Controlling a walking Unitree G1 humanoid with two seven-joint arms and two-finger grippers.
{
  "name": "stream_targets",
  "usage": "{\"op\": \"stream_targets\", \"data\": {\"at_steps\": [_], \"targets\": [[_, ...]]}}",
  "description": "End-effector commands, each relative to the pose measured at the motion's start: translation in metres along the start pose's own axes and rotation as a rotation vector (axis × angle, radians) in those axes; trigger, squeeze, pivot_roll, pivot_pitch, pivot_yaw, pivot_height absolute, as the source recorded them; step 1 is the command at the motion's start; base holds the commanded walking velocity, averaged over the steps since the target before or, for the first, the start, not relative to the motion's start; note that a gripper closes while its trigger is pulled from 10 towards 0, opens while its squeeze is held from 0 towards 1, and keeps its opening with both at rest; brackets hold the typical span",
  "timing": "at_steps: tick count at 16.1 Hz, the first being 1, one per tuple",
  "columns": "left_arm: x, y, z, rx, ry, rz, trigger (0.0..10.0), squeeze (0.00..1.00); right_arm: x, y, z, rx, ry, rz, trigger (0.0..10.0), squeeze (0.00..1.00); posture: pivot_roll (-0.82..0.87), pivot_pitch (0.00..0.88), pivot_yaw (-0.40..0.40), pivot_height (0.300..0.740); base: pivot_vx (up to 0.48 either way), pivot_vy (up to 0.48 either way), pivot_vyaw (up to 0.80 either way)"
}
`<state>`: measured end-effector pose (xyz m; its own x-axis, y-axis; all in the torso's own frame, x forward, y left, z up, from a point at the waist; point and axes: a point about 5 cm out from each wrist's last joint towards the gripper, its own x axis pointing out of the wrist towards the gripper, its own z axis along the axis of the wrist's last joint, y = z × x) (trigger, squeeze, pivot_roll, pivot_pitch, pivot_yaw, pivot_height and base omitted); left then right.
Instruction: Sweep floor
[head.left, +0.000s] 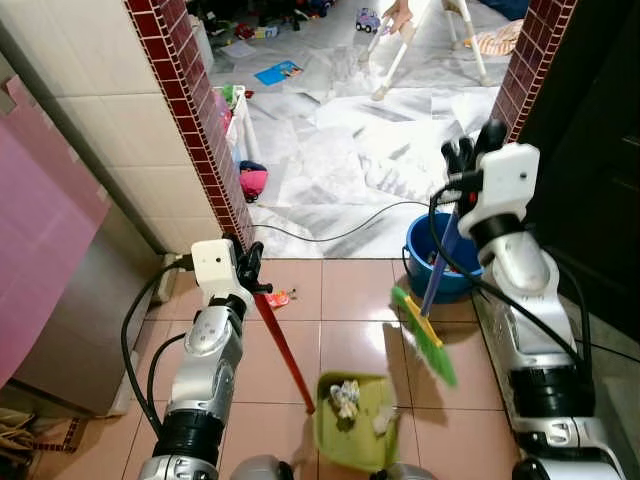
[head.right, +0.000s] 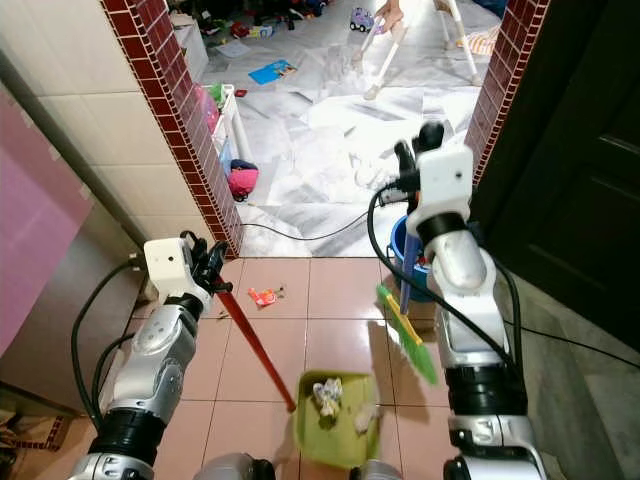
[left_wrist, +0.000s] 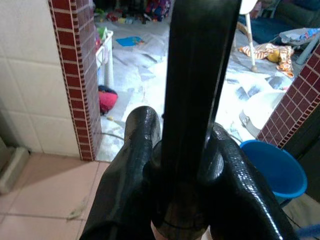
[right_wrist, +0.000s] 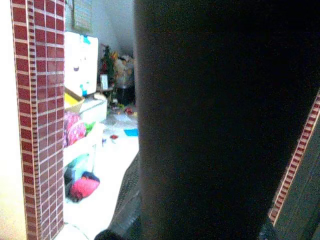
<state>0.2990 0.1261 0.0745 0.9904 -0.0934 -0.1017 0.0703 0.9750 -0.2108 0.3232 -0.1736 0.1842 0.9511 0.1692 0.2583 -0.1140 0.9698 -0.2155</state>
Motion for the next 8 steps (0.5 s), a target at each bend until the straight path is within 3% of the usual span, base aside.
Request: {"op": "stream_targets", "data": {"at_steps": [1,6,8], "targets": [[0.001,0.002,0.014,0.026,-0.053,-0.013,10.0,0.0,0.0,0.004,-0.001,-0.007,-0.005,0.015,10.0,0.0,-0.1,0.0,0.073,0.74,0.0,0.0,0.0],[-0.002,0.007,0.005,0.041,-0.016,0.007,10.0,0.0,-0.018,0.022,-0.048,0.057,0.28,0.047,10.0,0.0,-0.1,0.0,0.075,0.74,0.0,0.0,0.0],[-0.002,0.005,0.004,0.044,-0.013,0.006,10.0,0.0,-0.02,0.032,-0.053,0.236,0.349,0.066,10.0,0.0,-0.1,0.0,0.075,0.74,0.0,0.0,0.0]]}}
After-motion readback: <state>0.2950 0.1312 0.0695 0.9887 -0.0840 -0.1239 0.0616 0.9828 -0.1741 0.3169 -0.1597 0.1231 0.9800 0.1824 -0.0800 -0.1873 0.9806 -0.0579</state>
